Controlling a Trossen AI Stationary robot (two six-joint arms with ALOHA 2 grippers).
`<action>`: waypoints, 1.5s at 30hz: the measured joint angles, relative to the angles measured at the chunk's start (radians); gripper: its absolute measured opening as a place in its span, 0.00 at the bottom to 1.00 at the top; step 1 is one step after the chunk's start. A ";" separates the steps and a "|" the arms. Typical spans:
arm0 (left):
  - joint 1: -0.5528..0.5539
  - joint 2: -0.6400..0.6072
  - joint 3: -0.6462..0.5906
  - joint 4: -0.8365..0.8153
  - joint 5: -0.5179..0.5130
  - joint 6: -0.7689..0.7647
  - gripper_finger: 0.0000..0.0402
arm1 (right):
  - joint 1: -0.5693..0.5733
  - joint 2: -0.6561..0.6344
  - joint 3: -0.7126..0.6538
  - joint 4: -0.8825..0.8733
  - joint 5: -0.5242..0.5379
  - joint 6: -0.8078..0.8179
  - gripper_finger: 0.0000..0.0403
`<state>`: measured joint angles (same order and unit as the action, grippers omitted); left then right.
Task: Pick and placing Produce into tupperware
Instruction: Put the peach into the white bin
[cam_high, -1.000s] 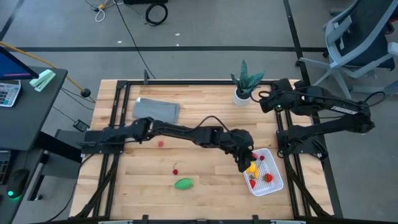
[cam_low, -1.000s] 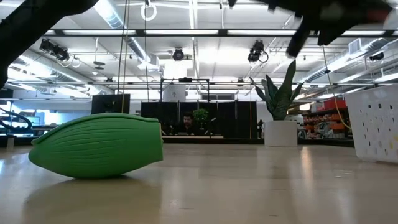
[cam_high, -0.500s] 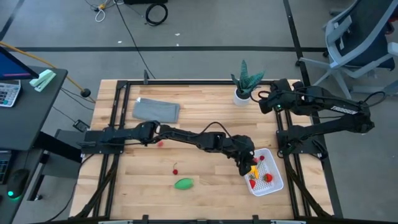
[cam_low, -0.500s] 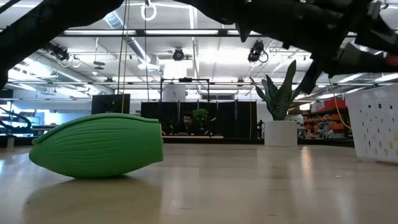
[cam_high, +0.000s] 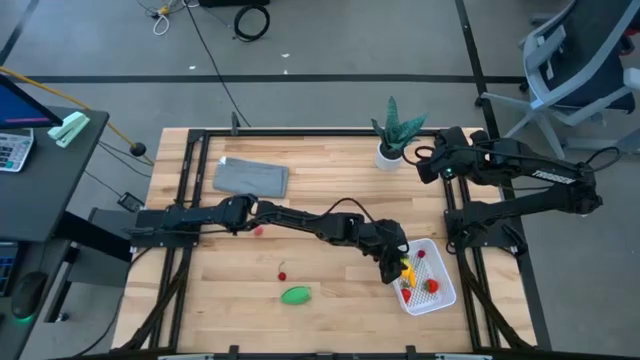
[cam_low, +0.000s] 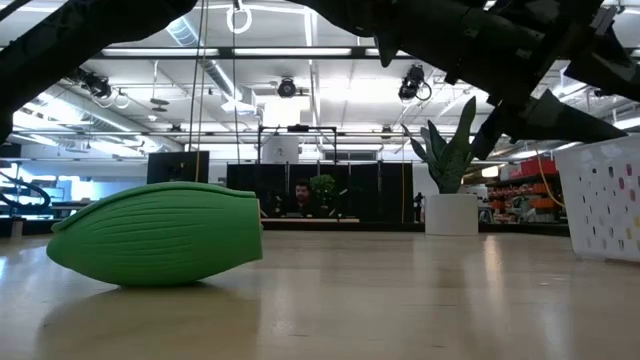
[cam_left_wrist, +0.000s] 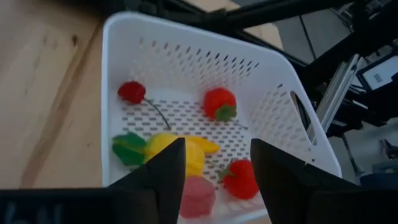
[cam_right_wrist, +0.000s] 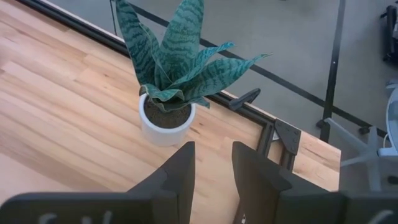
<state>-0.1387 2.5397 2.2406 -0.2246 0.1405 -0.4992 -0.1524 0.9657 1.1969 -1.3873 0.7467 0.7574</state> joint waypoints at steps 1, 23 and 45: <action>0.000 0.000 0.000 -0.005 0.013 -0.014 0.47 | 0.000 0.000 0.000 -0.001 0.000 -0.001 0.28; 0.046 -0.194 0.001 -1.164 0.082 0.297 0.34 | 0.000 0.000 -0.001 -0.011 -0.004 -0.027 0.28; 0.069 -0.519 -0.812 -1.280 -0.089 0.183 0.30 | 0.000 -0.006 -0.002 -0.079 -0.046 -0.034 0.28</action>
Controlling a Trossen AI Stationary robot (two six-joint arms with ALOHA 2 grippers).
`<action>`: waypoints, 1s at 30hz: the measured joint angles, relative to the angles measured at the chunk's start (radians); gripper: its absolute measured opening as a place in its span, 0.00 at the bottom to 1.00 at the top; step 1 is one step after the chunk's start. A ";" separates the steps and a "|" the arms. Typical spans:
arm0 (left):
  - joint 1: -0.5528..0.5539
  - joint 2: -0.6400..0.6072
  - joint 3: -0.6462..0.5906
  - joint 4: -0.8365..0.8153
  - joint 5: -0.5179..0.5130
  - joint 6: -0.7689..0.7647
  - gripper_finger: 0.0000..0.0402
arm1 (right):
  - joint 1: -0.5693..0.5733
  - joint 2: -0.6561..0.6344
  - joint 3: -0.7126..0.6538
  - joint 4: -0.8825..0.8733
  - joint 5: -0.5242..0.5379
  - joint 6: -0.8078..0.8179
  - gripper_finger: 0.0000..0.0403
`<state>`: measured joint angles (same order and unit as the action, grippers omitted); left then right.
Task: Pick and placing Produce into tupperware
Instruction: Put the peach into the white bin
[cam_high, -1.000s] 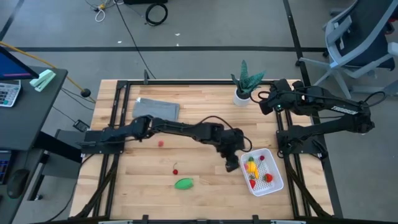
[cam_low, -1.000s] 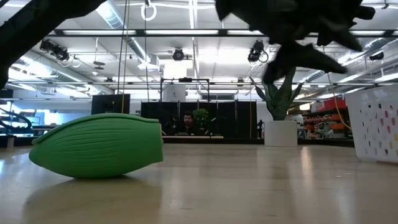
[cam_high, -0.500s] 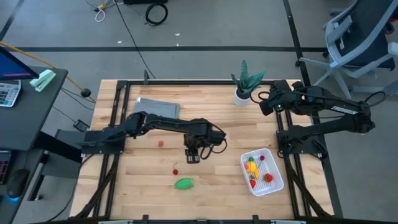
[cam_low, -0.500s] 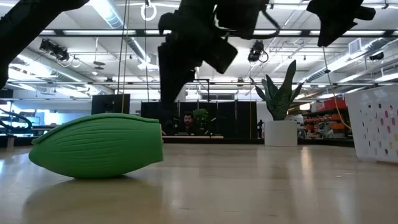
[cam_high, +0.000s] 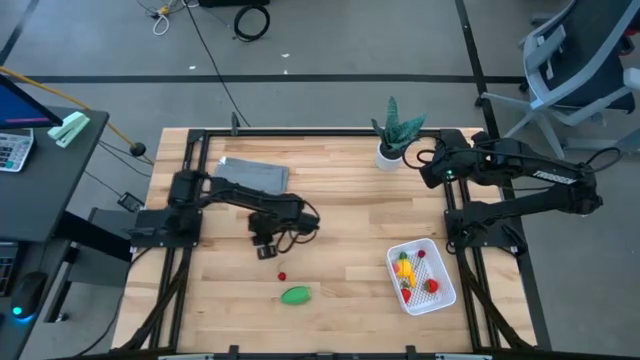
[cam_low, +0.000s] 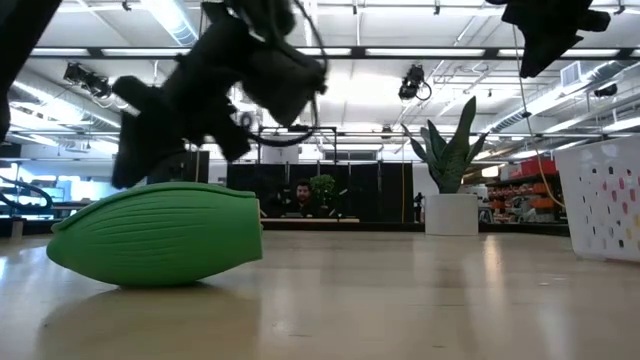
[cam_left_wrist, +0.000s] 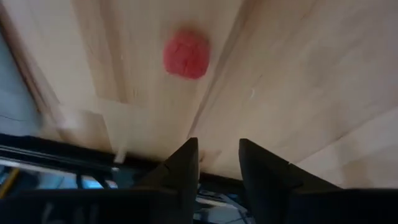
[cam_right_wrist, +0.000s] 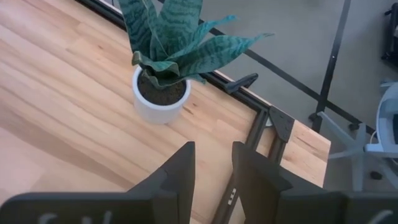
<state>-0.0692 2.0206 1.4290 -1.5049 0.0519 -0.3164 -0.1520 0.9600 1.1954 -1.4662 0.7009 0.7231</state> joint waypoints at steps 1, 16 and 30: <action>0.000 -0.022 -0.034 0.036 0.006 -0.021 0.30 | 0.000 0.000 0.000 0.000 0.000 0.000 0.28; 0.001 -0.162 -0.240 0.254 0.012 -0.020 0.44 | 0.000 0.000 0.000 0.000 -0.002 0.017 0.28; 0.012 -0.180 -0.244 0.044 0.003 0.107 0.64 | 0.000 0.000 0.000 0.000 -0.037 0.019 0.28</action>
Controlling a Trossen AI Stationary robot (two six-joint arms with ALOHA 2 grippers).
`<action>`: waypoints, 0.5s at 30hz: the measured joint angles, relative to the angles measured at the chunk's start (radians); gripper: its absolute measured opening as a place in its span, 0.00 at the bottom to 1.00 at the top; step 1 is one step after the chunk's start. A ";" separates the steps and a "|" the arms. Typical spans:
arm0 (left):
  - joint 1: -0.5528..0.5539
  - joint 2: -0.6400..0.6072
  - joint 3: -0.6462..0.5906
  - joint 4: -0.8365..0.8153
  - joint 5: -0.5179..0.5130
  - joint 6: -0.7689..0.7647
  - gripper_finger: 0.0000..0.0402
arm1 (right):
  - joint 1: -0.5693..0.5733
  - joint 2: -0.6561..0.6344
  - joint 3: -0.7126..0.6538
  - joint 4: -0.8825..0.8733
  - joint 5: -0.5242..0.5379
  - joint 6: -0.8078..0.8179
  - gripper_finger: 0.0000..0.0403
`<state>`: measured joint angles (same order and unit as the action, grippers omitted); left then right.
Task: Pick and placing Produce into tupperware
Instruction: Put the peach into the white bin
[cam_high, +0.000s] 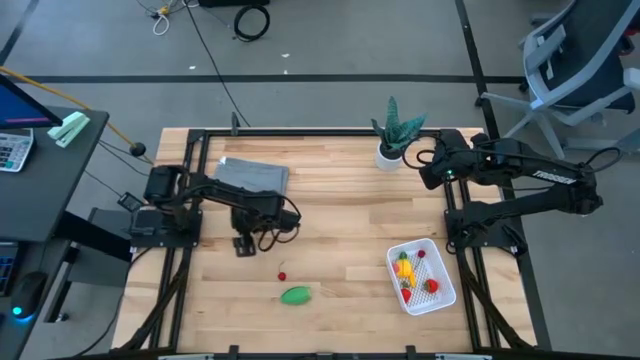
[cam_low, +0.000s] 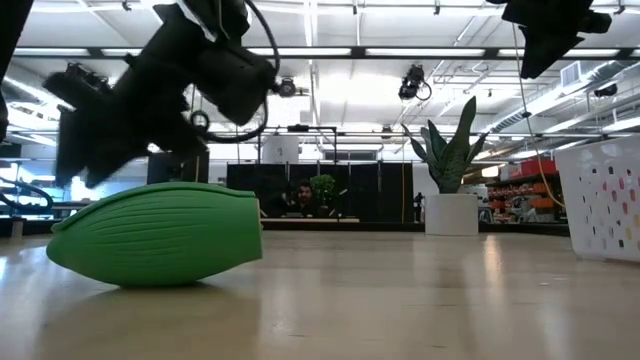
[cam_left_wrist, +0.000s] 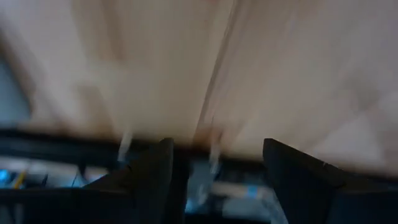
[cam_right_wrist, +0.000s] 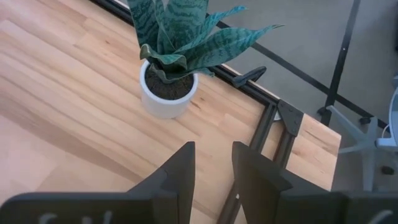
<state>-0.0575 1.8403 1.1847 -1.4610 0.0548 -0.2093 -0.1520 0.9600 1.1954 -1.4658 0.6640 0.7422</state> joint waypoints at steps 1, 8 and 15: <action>0.007 -0.004 0.001 -0.042 0.000 0.011 0.64 | 0.000 0.000 0.000 0.000 0.000 0.000 0.28; 0.070 -0.138 0.005 -0.023 -0.001 -0.036 0.63 | 0.000 0.000 0.000 0.000 0.000 0.032 0.28; 0.142 -0.353 0.005 0.102 -0.004 -0.068 0.60 | 0.000 0.000 0.000 0.003 0.000 0.053 0.28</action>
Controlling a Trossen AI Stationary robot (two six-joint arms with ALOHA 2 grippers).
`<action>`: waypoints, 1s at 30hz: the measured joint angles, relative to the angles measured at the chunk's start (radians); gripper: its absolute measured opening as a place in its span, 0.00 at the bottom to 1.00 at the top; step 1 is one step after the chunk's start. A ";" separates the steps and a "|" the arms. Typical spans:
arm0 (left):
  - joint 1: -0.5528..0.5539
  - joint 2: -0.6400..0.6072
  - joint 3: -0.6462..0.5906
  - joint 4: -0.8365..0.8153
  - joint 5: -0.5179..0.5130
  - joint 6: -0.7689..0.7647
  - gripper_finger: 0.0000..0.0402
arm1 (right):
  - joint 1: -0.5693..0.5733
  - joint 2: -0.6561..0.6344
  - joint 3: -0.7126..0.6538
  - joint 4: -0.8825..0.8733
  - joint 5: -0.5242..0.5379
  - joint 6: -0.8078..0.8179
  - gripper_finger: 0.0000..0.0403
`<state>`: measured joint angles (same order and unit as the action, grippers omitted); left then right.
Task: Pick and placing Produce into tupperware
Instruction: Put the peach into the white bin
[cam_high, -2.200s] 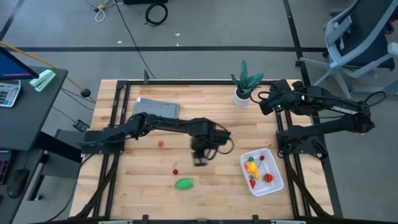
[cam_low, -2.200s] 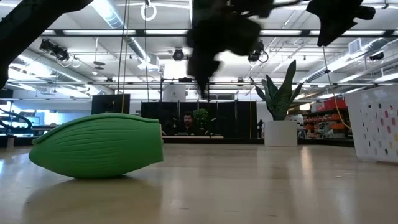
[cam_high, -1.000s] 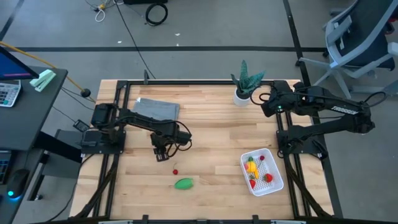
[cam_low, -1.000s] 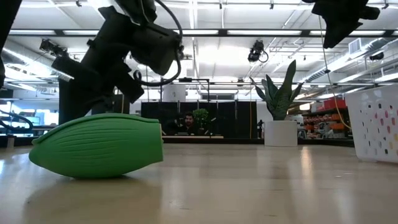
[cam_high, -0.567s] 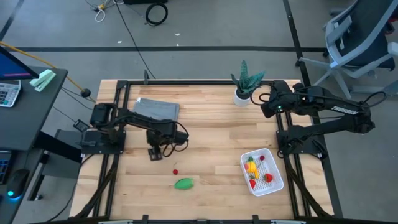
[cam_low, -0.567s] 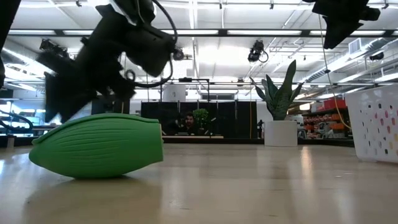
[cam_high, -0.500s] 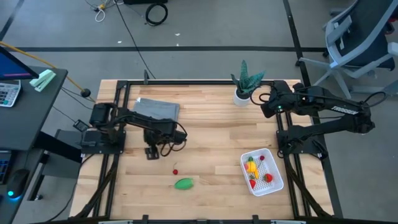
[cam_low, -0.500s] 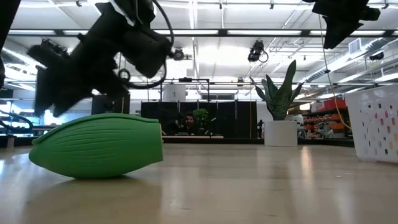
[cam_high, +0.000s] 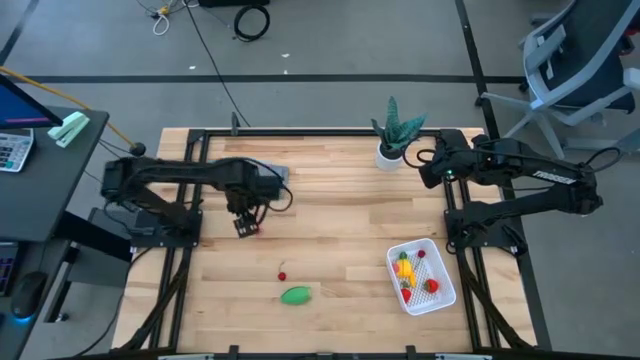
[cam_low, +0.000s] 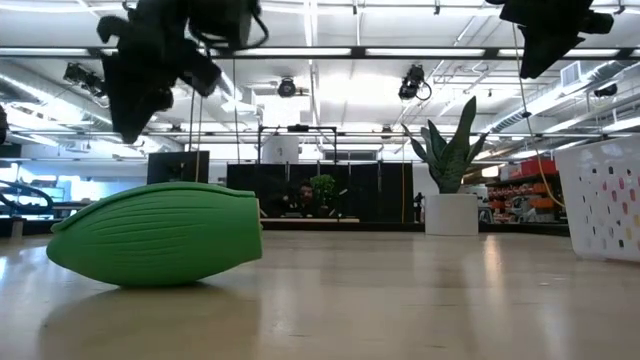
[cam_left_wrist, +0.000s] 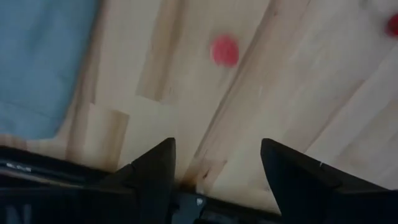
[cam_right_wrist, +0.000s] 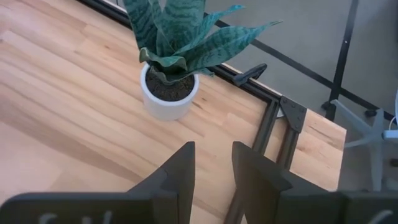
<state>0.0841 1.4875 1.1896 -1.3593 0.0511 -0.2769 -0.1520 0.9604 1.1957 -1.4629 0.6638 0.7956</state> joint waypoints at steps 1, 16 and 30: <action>0.006 -0.021 0.000 0.007 -0.003 0.000 0.60 | 0.000 0.000 0.000 0.001 0.000 0.008 0.28; -0.015 -0.116 -0.224 0.361 -0.081 -0.186 0.60 | 0.000 0.000 -0.003 0.016 0.015 0.039 0.28; -0.032 -0.118 -0.380 0.517 -0.080 -0.626 0.56 | 0.000 0.000 -0.003 0.019 0.015 0.049 0.28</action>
<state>0.0521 1.3697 0.8100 -0.8424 -0.0290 -0.9030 -0.1520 0.9604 1.1927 -1.4437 0.6788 0.8449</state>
